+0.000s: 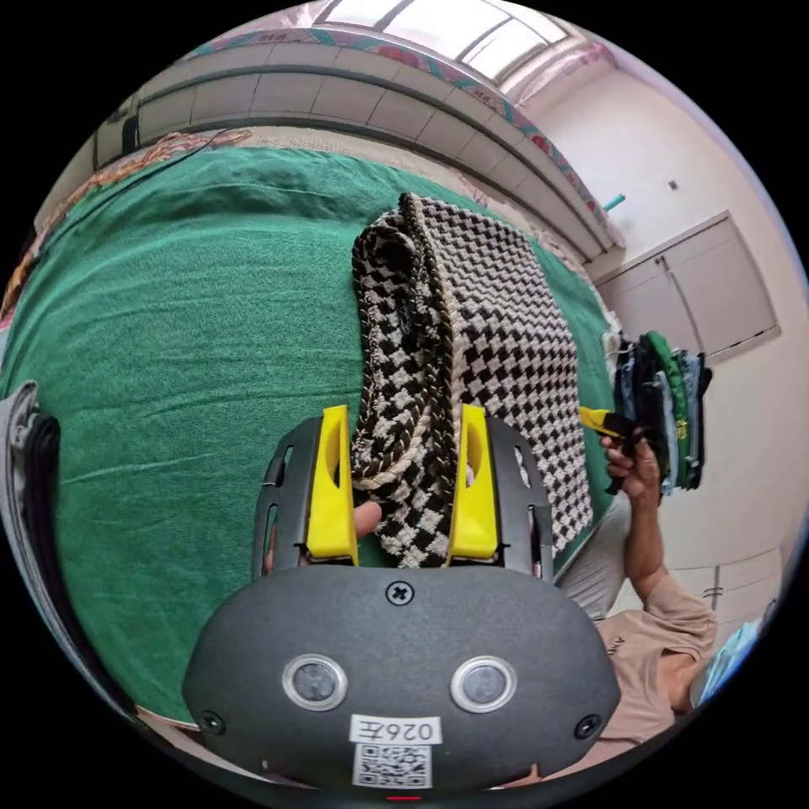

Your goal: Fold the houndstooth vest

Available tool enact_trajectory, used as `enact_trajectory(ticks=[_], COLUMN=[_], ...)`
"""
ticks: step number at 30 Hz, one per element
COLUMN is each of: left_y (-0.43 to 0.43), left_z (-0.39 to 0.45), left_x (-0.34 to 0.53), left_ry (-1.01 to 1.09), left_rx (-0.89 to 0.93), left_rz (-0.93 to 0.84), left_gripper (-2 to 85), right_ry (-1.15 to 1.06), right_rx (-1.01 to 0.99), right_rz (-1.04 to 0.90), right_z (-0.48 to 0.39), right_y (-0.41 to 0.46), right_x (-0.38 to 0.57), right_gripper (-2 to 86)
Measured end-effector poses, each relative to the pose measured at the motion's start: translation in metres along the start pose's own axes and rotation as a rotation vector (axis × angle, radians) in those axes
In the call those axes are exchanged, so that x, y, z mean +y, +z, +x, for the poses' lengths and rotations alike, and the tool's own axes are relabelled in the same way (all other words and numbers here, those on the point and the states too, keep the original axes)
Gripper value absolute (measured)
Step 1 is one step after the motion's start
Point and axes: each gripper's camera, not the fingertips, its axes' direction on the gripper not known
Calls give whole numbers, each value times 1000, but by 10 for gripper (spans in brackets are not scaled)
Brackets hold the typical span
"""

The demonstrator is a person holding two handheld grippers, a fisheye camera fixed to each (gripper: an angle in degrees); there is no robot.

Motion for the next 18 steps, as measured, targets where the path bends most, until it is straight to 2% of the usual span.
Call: enact_trajectory(ticks=[3, 6, 11, 15, 18], left_y=[16, 36, 60, 81, 99], left_z=[-29, -49, -36, -22, -19], left_x=[9, 17, 17, 12, 7], left_ry=[-60, -108, -56, -16, 11], left_rx=[197, 261, 171, 40, 102], left_rz=[46, 78, 58, 25, 6], left_gripper=[195, 188, 167, 93, 94], right_ry=[-19, -21, -12, -24, -35], right_rx=[13, -5, -104, -77, -69], right_rz=[-32, -42, -104, -103, -108], right_z=[2, 8, 13, 17, 21], right_y=[30, 59, 97, 124, 143], right_x=[-1, 4, 15, 19, 19], right_gripper=[115, 117, 117, 113, 103])
